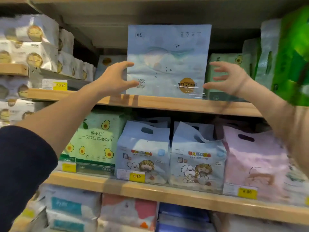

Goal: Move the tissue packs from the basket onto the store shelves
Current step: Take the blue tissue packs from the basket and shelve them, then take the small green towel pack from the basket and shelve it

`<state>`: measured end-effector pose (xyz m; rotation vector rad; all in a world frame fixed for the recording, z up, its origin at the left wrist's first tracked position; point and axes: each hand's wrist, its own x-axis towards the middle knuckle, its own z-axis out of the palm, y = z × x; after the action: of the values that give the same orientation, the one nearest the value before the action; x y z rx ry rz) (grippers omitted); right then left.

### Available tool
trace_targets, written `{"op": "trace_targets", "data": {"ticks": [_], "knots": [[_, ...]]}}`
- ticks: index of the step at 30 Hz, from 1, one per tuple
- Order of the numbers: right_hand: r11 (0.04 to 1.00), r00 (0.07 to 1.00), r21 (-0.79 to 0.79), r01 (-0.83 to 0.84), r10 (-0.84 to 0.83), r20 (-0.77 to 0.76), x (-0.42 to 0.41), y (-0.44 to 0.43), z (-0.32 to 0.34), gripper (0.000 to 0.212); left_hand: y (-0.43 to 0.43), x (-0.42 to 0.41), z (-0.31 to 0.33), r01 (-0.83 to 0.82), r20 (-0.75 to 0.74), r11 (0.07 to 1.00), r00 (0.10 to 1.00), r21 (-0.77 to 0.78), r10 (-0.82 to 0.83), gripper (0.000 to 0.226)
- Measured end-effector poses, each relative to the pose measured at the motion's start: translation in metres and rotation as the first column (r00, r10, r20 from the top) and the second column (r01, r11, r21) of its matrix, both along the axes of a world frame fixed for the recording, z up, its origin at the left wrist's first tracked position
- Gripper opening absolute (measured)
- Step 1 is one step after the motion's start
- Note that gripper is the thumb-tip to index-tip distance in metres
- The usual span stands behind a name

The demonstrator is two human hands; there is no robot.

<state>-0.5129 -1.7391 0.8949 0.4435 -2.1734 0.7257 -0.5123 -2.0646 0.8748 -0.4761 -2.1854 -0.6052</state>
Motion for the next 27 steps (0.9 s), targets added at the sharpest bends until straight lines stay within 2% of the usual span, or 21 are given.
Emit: {"op": "trace_targets", "data": {"ticks": [4,6,7,12,19,25,27], "knots": [[0.998,0.999,-0.05,-0.033,0.033,-0.005,0.034,-0.002,-0.041,0.071,0.009,0.023,-0.034,0.039,0.01,0.999,0.999,0.0,-0.039,0.065],[0.998,0.999,-0.057,-0.037,0.038,0.026,0.054,-0.001,-0.068,0.079,0.015,0.035,-0.057,0.091,0.036,0.996,0.995,0.025,-0.092,0.063],[0.997,0.998,-0.064,-0.032,0.035,0.052,0.064,0.001,-0.082,0.081,0.018,0.041,-0.07,0.128,0.062,0.991,0.99,0.037,-0.13,0.063],[0.993,0.981,-0.118,0.024,-0.001,0.192,0.11,0.011,-0.178,0.065,0.036,0.072,-0.168,0.278,0.259,0.958,0.922,0.074,-0.288,0.067],[0.955,0.828,-0.261,0.139,0.033,0.56,0.188,0.036,-0.364,0.066,0.052,0.118,-0.363,0.359,0.583,0.923,0.724,0.136,-0.367,0.068],[0.935,0.579,-0.23,0.27,0.033,0.814,0.253,0.055,-0.52,0.068,0.073,0.148,-0.53,0.336,0.813,0.914,0.451,0.228,-0.369,0.067],[0.93,0.497,-0.209,0.303,0.033,0.867,0.269,0.061,-0.569,0.069,0.084,0.16,-0.581,0.325,0.86,0.91,0.352,0.258,-0.37,0.073]]}}
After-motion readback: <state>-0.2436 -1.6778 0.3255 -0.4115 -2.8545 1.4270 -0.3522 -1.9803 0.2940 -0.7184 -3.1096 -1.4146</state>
